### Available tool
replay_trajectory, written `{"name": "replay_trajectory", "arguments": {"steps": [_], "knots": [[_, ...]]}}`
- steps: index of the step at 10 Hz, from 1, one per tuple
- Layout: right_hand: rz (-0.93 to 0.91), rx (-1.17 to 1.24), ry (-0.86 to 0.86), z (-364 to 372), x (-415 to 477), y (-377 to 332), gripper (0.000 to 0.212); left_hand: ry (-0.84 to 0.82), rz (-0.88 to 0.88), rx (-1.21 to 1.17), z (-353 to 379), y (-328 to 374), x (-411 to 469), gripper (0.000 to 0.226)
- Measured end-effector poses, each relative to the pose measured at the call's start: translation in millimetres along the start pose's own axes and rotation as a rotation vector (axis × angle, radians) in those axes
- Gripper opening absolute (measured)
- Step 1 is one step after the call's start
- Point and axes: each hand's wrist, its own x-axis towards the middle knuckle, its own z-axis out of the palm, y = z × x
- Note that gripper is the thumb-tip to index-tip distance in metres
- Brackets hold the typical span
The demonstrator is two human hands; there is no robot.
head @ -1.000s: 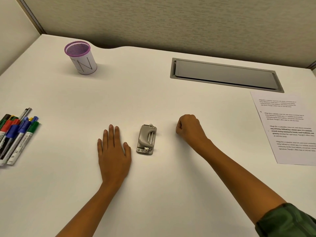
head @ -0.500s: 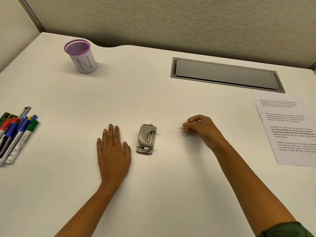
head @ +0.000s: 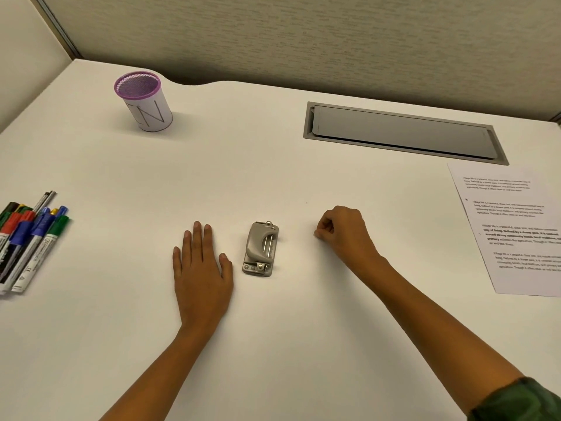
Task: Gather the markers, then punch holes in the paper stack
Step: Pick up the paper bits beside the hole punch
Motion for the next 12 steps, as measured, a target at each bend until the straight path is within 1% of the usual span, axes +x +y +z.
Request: {"name": "replay_trajectory", "arguments": {"steps": [1, 3, 4, 5, 6, 7, 8, 9, 10, 11, 12], "knots": [[-0.023, -0.160, -0.019, 1.6, 0.7, -5.9, 0.010, -0.004, -0.001, -0.002, -0.1, -0.1, 0.2, 0.060], [-0.009, -0.328, -0.058, 4.0, -1.8, -17.1, 0.013, -0.005, 0.001, 0.003, 0.7, -0.5, 0.4, 0.060], [0.020, -0.328, -0.080, 4.3, -3.5, -19.2, 0.019, -0.001, 0.001, 0.001, 0.7, -0.8, 0.0, 0.060], [0.082, -0.315, -0.100, 8.0, -3.7, -18.6, 0.036, 0.002, 0.002, -0.002, 0.4, -0.5, -0.1, 0.059], [0.106, -0.263, -0.109, 11.0, -1.0, -15.3, 0.028, 0.003, 0.001, 0.003, 0.3, -0.5, -0.2, 0.059], [0.126, -0.023, -0.114, 8.5, 3.3, -5.1, 0.010, 0.002, 0.003, -0.002, 0.0, 0.0, -0.4, 0.059], [0.242, 0.321, -0.083, 0.7, 2.4, 1.2, 0.012, 0.004, 0.001, -0.007, -0.1, -0.1, -0.3, 0.059], [0.379, 0.779, -0.034, -11.7, 1.7, 9.1, 0.009, 0.003, 0.004, -0.003, 0.4, -0.6, 0.1, 0.059], [0.382, 0.915, -0.045, -16.7, 5.9, 12.9, 0.004, 0.007, 0.007, 0.000, 0.7, -0.6, 0.1, 0.059], [0.369, 0.924, -0.057, -18.9, 15.1, 12.9, 0.013, 0.011, 0.008, 0.006, 0.9, -1.0, 0.4, 0.059], [0.339, 0.766, -0.029, -17.7, 22.3, 10.7, 0.016, 0.013, 0.009, -0.003, 1.3, -1.0, 0.5, 0.059]]}}
